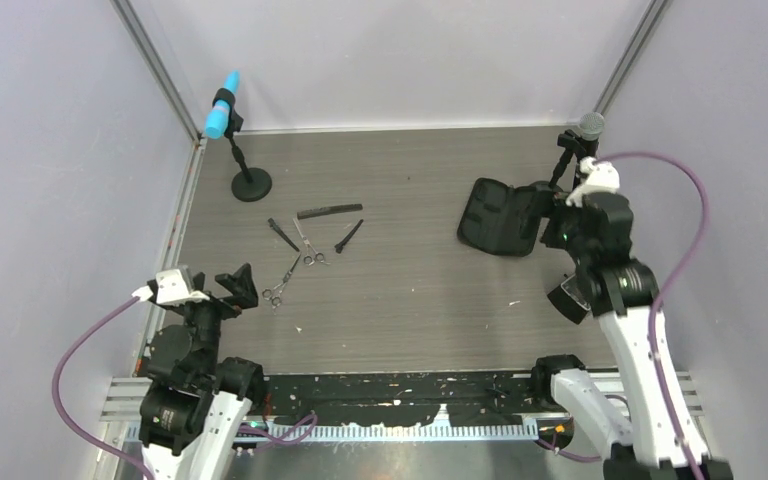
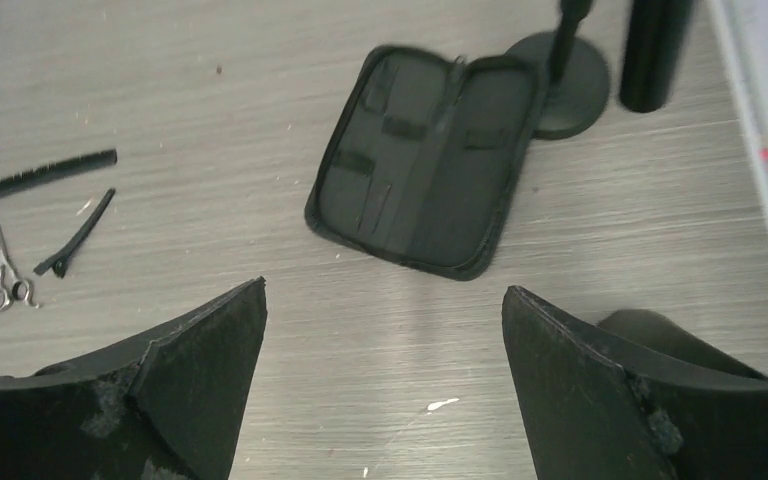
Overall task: Sort the hair-cutting tools
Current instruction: Move the hairdressing tool bag to the center of the board.
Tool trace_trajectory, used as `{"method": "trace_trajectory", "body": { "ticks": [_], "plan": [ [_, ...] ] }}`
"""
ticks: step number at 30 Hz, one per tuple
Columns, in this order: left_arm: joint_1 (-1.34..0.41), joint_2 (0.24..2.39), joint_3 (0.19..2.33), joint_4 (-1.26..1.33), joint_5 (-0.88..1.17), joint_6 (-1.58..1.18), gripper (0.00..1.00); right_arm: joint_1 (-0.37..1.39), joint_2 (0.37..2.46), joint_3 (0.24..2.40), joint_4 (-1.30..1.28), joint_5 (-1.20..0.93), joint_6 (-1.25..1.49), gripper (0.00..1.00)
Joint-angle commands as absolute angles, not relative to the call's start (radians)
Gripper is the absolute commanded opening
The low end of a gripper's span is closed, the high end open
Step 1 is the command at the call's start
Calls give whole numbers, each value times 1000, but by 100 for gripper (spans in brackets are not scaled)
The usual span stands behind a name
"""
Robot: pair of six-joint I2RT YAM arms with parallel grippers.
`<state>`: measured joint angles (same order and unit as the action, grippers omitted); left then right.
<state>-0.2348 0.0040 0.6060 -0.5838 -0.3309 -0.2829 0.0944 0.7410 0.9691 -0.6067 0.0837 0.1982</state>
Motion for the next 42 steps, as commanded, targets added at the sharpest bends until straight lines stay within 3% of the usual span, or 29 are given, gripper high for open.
{"method": "trace_trajectory", "body": {
  "ticks": [1,16,26,32,42],
  "plan": [
    [-232,51,645,-677,-278,-322,100,100,945,1088,-675,-56,233,95],
    [-246,206,652,-672,-125,-332,100,154,1559,1202,-468,-204,141,95],
    [-245,231,660,-666,-121,-325,100,225,1824,1241,-357,-272,147,95],
    [-246,227,657,-658,-112,-325,100,267,1880,1224,-346,-311,123,95],
    [-245,222,655,-656,-98,-330,100,424,1801,995,-264,-379,162,96]
  ]
}}
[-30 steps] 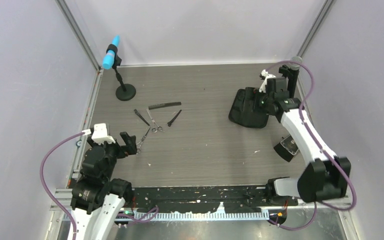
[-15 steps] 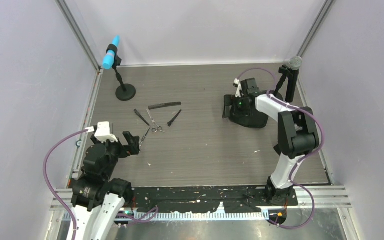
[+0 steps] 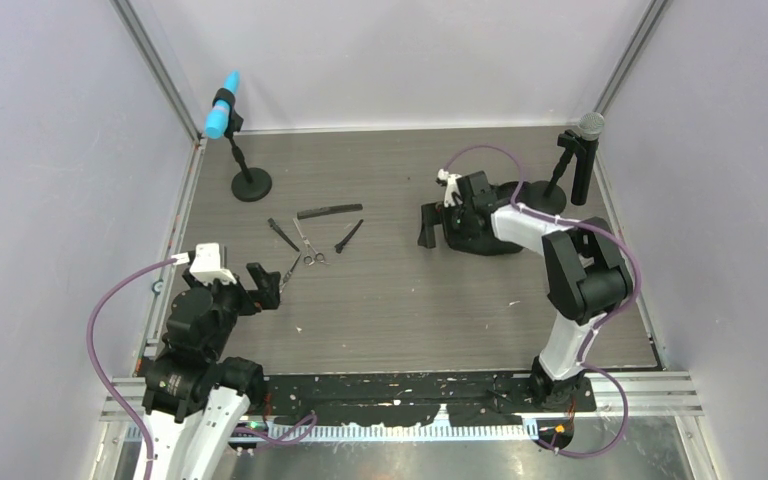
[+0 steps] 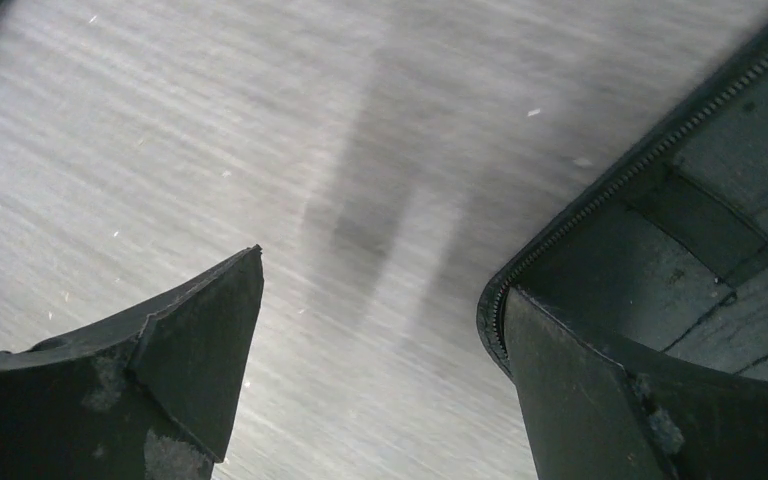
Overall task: Sort the hair-cutting tools
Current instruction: Move the hairdressing tool bag to the center of the board.
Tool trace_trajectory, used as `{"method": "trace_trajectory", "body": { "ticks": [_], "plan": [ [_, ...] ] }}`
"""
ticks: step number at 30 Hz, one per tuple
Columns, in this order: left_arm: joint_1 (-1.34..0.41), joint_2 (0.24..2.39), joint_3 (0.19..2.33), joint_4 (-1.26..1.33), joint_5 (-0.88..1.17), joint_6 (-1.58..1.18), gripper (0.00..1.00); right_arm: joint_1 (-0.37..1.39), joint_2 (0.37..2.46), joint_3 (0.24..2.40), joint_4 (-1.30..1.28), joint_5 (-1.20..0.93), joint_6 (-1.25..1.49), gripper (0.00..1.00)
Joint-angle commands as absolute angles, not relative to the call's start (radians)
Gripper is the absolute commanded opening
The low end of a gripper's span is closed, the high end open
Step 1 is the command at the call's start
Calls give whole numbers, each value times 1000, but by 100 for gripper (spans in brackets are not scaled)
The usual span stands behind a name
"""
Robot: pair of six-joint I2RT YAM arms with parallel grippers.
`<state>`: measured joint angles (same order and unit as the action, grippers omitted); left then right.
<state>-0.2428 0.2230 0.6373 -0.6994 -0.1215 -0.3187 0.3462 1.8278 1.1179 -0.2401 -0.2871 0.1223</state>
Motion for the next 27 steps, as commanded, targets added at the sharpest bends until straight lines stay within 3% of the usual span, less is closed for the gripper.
{"method": "trace_trajectory", "body": {
  "ticks": [1,16,24,27],
  "plan": [
    [-245,222,655,-658,-96,-330,100,455,1776,976,-245,-384,178,95],
    [-245,231,654,-674,-86,-344,100,848,1498,859,-216,-291,375,95],
    [-245,273,649,-693,-99,-368,100,928,1383,923,-238,-213,415,95],
    [-245,323,665,-718,-149,-413,100,928,1300,931,-274,-82,390,96]
  ]
}}
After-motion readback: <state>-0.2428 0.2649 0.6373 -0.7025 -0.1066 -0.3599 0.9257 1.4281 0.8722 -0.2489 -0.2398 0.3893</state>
